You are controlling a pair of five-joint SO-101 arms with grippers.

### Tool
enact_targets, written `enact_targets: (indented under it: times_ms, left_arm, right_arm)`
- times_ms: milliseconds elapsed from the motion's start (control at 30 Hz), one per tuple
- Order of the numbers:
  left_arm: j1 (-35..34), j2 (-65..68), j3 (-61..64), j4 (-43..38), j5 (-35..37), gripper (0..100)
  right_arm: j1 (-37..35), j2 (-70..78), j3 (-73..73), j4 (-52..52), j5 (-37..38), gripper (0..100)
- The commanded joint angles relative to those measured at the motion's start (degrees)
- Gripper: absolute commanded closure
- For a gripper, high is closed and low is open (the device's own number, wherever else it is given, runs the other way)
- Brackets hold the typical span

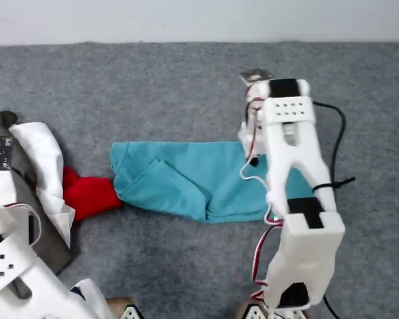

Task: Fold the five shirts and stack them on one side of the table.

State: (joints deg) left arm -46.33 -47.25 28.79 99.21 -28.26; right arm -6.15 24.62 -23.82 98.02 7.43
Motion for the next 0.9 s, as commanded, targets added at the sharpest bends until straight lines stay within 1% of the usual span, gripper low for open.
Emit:
enact_targets:
  times_ms: [0,100,167,467,567,767,800,867]
  left_arm:
    - [0.3,-1.2,-0.2,1.1,-2.5,98]
    - [0.3,-1.2,-0.2,1.1,-3.4,98]
    - [0.3,-1.2,-0.2,0.8,-3.8,98]
    - [0.4,-1.1,-0.2,0.3,-3.9,98]
    - [0.4,-1.1,-0.2,-0.8,-5.3,98]
    - [0.4,-1.1,-0.2,-2.0,-5.4,98]
    - [0.4,-1.1,-0.2,-2.0,-5.4,98]
    - [0.4,-1.1,-0.2,-2.0,-5.4,98]
  right_arm:
    - [5.4,0.8,-0.3,-1.6,-0.5,73.7]
    - [9.2,2.0,0.4,-3.5,-0.3,73.7]
    - [10.3,2.1,1.8,-5.1,-0.1,73.6]
    - [10.5,2.9,9.8,-15.4,-0.4,73.6]
    - [10.4,4.9,11.9,-19.3,-0.4,73.6]
    - [10.3,10.9,11.8,-20.3,-0.5,74.2]
    - [10.3,11.5,11.8,-20.1,-0.4,75.7]
    - [10.6,12.0,11.8,-20.1,0.0,83.7]
